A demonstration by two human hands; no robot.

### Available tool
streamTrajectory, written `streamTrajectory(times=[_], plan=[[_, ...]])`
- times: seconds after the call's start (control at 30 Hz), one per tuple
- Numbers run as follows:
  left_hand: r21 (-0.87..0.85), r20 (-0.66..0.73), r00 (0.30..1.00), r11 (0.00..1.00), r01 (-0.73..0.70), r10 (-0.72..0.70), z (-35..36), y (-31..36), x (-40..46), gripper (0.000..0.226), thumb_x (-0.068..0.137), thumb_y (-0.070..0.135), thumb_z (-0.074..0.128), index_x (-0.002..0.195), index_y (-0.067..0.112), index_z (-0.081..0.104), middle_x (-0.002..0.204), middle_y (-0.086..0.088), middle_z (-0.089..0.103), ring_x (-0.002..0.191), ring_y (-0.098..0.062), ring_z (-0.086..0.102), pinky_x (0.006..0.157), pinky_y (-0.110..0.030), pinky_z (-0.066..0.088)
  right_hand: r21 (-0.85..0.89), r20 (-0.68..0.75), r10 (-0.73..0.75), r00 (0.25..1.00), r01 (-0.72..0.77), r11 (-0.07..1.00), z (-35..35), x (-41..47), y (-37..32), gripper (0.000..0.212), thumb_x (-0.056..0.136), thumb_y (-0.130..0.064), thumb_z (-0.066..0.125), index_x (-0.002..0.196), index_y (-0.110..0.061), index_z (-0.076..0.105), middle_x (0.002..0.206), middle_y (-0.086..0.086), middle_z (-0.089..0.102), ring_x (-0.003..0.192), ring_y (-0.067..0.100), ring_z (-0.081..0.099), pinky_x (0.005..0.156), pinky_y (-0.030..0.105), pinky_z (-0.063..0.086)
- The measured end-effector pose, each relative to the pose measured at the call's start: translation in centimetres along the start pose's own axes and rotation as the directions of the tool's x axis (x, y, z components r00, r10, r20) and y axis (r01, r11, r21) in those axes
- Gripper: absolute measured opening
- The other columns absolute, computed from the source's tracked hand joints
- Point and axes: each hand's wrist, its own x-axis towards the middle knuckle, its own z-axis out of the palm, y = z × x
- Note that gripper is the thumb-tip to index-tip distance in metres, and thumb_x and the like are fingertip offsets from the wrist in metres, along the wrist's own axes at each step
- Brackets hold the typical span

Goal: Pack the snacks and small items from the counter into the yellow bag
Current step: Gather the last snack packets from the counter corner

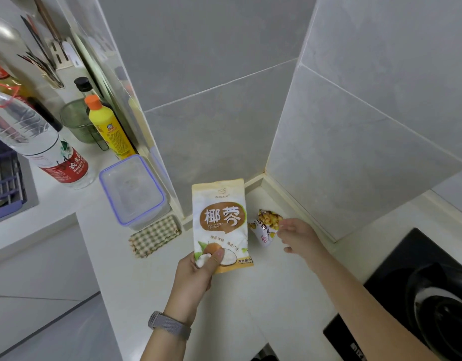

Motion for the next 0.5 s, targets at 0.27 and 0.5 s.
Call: streamTrajectory(times=[0.27, 0.5], plan=[[-0.046, -0.013, 1.000, 0.999, 0.027, -0.028, -0.2, 0.1, -0.1, 0.017, 0.084, 0.014, 0.065, 0.067, 0.015, 0.061, 0.048, 0.011, 0.047, 0.045, -0.007, 0.025, 0.043, -0.018, 0.023, -0.848, 0.385, -0.378, 0.842, 0.485, 0.214, 1.3, 5.3, 0.2, 0.073, 0.084, -0.001, 0.058, 0.145, -0.030, 0.031, 0.148, -0.004, 0.033, 0.123, 0.026, 0.037, 0.095, 0.030, 0.039], [-0.003, 0.000, 1.000, 1.000, 0.026, -0.026, -0.3, 0.0, -0.3, 0.017, 0.084, 0.017, 0.065, 0.068, 0.017, 0.063, 0.050, 0.010, 0.048, 0.049, -0.010, 0.028, 0.045, -0.020, 0.026, -0.863, 0.504, -0.279, 0.817, 0.488, -0.129, 2.3, 7.4, -0.5, 0.076, 0.078, -0.022, 0.071, 0.141, -0.036, 0.031, 0.138, -0.006, 0.041, 0.115, 0.025, 0.044, 0.086, 0.034, 0.045]])
